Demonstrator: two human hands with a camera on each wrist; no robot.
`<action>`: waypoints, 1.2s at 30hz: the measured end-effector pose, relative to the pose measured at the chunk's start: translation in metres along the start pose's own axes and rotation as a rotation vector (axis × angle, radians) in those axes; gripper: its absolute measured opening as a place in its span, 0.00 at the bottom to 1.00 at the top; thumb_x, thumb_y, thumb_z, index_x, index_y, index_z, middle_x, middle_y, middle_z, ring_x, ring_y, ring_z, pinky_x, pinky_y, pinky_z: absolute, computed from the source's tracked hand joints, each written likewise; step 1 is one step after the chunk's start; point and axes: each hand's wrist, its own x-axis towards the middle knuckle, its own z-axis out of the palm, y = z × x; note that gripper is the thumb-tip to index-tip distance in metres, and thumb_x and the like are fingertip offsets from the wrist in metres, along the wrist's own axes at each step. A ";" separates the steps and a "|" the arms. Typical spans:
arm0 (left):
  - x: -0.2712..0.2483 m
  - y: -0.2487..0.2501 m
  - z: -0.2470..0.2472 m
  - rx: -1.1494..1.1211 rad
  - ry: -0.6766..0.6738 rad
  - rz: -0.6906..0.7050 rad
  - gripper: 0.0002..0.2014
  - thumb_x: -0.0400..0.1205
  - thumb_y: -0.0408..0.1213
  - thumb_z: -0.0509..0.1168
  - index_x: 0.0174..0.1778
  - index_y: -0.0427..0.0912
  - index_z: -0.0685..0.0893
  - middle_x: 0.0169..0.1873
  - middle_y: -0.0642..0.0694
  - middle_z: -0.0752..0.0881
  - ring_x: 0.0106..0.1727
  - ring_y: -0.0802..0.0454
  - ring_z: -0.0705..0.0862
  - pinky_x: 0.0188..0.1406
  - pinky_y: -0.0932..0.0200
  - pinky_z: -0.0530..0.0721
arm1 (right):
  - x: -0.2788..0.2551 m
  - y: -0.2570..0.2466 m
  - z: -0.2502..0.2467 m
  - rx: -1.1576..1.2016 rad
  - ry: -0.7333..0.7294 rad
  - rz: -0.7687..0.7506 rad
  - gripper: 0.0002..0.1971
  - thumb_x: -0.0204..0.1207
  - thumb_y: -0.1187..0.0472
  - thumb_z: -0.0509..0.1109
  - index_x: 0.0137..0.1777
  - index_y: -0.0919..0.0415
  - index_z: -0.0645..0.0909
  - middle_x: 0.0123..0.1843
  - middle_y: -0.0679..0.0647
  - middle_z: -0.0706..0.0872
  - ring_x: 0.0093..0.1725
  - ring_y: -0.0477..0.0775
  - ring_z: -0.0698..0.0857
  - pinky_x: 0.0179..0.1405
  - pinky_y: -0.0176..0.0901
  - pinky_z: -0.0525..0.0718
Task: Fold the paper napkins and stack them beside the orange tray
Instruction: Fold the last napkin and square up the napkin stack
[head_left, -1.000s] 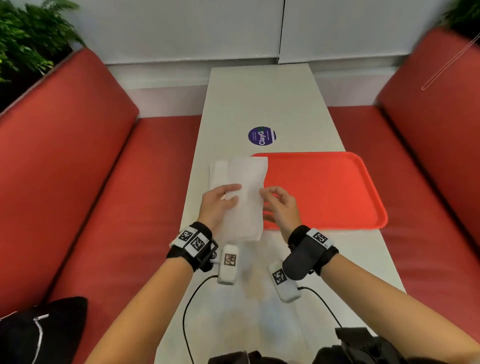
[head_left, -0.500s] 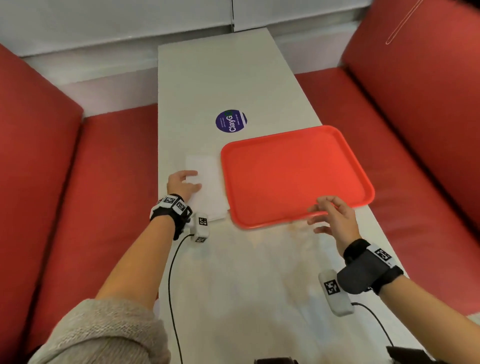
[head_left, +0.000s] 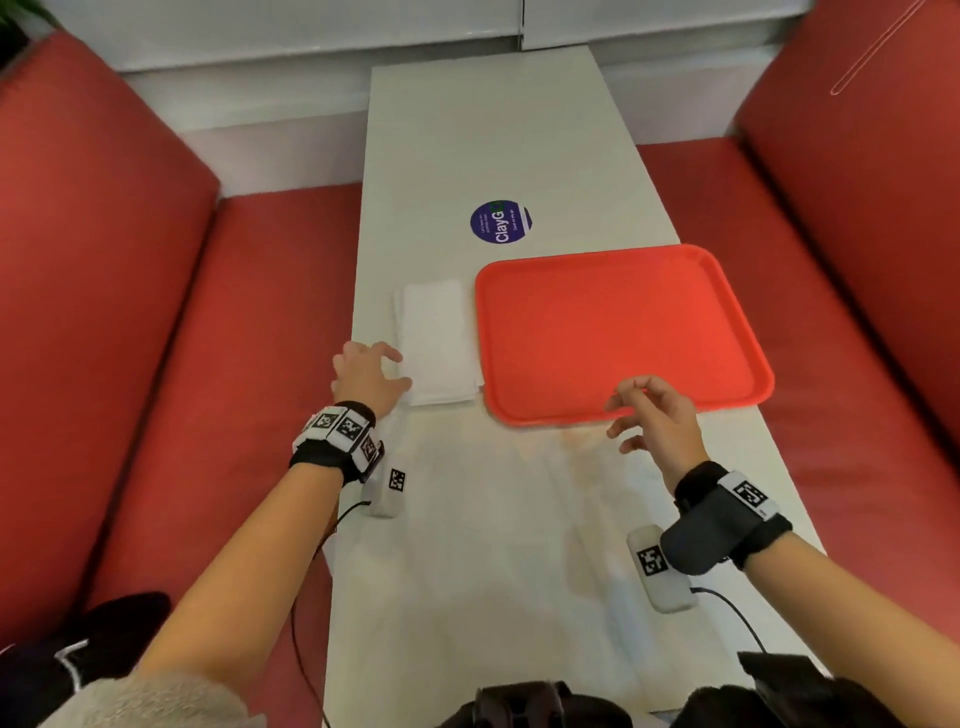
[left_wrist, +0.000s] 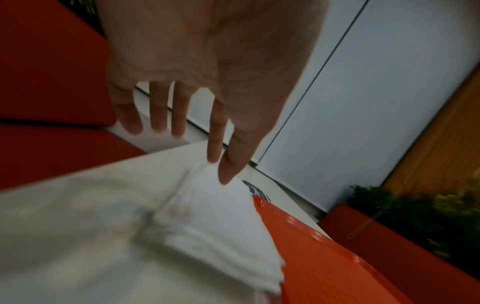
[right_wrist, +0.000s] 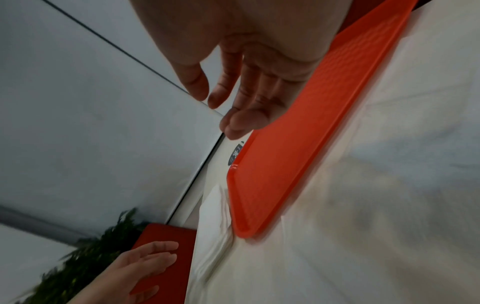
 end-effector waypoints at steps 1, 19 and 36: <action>-0.015 -0.012 0.000 0.014 -0.045 0.020 0.13 0.76 0.39 0.74 0.55 0.48 0.84 0.63 0.41 0.74 0.69 0.39 0.70 0.66 0.45 0.73 | -0.001 0.003 0.004 -0.044 -0.032 -0.002 0.05 0.83 0.63 0.66 0.46 0.62 0.78 0.40 0.57 0.86 0.26 0.53 0.82 0.22 0.41 0.78; -0.142 -0.084 0.058 0.051 -0.074 -0.386 0.72 0.51 0.64 0.84 0.84 0.43 0.50 0.75 0.39 0.65 0.76 0.38 0.65 0.71 0.36 0.69 | -0.033 0.095 0.045 -1.163 -0.799 -0.162 0.22 0.67 0.58 0.79 0.59 0.57 0.76 0.51 0.51 0.71 0.46 0.53 0.76 0.47 0.42 0.74; -0.172 -0.104 -0.005 -0.465 -0.037 -0.305 0.11 0.67 0.40 0.84 0.36 0.40 0.89 0.39 0.44 0.91 0.46 0.43 0.90 0.37 0.58 0.85 | -0.028 0.075 0.047 -1.230 -0.921 -0.189 0.14 0.74 0.53 0.76 0.53 0.50 0.74 0.51 0.51 0.75 0.47 0.52 0.76 0.45 0.38 0.71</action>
